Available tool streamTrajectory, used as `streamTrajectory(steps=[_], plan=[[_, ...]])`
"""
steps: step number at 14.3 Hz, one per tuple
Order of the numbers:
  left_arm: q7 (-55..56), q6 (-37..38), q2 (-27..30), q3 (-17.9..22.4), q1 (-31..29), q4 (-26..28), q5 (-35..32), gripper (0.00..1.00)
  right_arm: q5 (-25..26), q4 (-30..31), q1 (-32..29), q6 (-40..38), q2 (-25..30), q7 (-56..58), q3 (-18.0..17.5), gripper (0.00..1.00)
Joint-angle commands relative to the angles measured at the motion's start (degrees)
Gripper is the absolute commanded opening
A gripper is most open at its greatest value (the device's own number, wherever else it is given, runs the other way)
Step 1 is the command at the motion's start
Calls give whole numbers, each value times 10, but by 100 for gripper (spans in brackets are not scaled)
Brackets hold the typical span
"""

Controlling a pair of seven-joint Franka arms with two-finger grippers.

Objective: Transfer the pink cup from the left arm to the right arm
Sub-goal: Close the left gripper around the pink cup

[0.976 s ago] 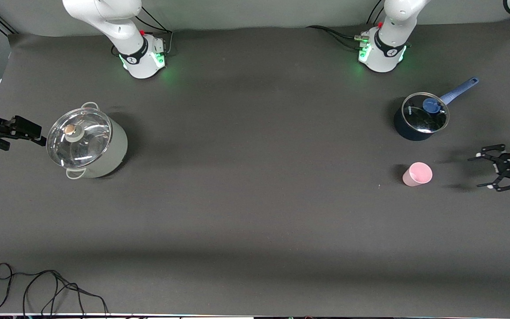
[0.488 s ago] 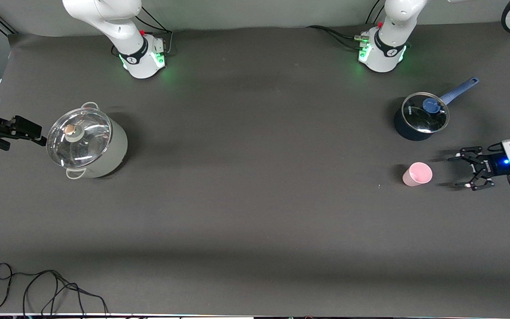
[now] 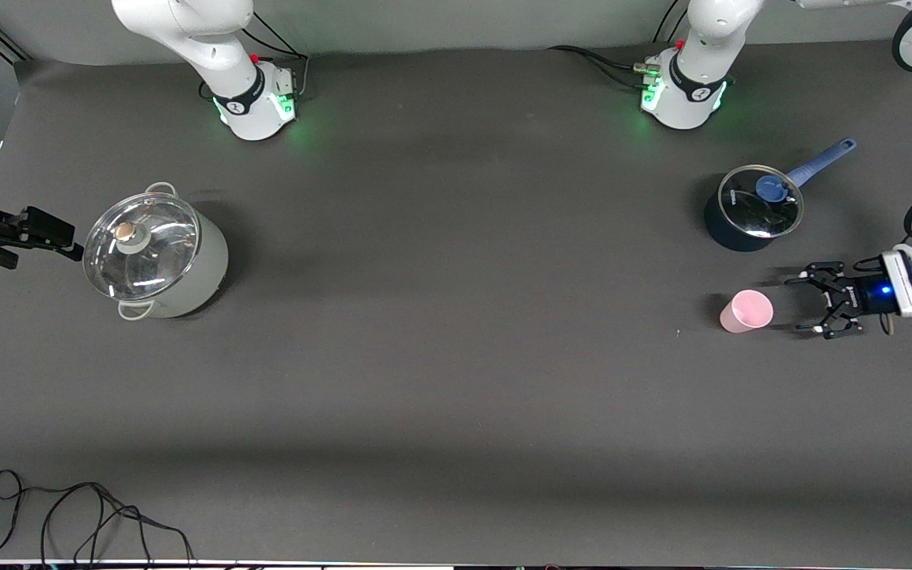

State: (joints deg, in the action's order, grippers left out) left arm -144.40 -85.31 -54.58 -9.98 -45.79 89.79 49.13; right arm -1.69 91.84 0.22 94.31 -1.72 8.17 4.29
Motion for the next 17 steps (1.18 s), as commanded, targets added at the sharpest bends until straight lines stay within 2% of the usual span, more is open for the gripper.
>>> streamTrajectory(steps=[1,17], plan=[[-22,13,-25,1,5,-11,17,98,1,-9,3,-5,1,8,3,100],[-64,-7,-64,-2,92,-11,91,98,2,-8,2,-5,2,-15,4,100]])
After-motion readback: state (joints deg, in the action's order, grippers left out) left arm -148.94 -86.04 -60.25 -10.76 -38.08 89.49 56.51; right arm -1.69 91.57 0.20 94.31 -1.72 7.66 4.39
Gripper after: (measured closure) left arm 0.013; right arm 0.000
